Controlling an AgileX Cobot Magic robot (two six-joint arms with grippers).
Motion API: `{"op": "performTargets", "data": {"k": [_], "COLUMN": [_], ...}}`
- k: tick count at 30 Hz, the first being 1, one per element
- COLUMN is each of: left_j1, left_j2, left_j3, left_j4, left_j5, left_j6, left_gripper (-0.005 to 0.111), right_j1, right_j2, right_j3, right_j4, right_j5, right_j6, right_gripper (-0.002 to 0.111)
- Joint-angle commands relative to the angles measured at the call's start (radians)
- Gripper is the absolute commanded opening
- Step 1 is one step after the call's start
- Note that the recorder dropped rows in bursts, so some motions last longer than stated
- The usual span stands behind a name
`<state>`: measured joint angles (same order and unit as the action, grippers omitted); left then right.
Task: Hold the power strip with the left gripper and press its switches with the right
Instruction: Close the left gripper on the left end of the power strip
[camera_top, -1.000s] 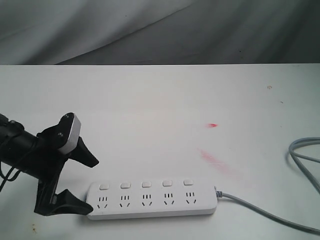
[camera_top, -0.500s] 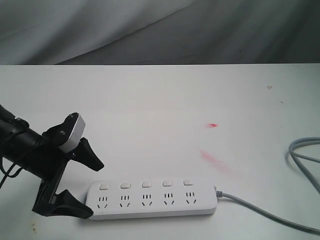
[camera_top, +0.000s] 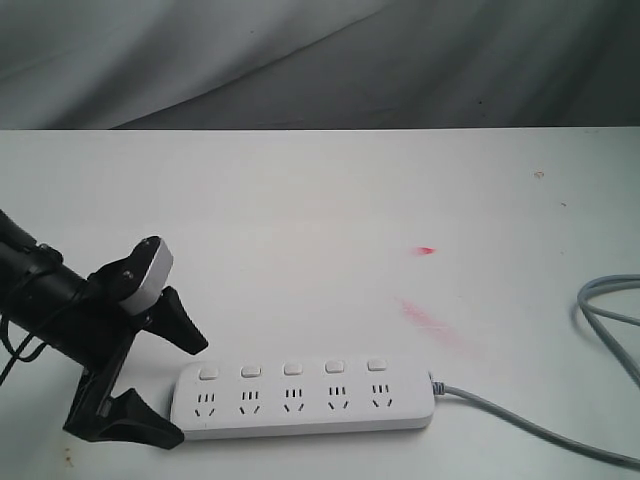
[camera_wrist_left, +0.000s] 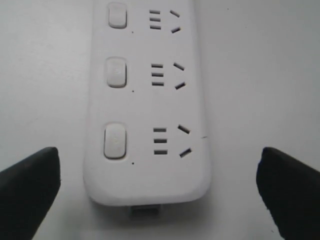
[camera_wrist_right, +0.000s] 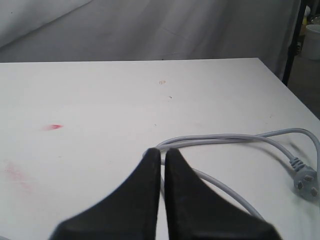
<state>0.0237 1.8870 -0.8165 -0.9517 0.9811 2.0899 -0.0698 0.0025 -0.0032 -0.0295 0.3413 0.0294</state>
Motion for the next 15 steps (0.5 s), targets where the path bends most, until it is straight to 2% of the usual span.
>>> {"op": "performTargets", "data": {"k": [1,15], "left_j1": [-0.006,-0.006], "left_j2": [0.036,0.064], "left_j3": [-0.001,-0.001], "left_j4": [-0.01,-0.054], "left_j5": [0.012,-0.018], "left_j6": [0.005,0.005], "left_gripper": [0.105,0.105], "right_j1": [-0.01,-0.01], "right_j2": [-0.002,-0.002], "right_j3": [0.003,0.003], "right_j4": [-0.001,-0.001], "right_j5": [-0.004,-0.004], "right_j6": [0.003,0.003], "right_gripper": [0.003,0.003]}}
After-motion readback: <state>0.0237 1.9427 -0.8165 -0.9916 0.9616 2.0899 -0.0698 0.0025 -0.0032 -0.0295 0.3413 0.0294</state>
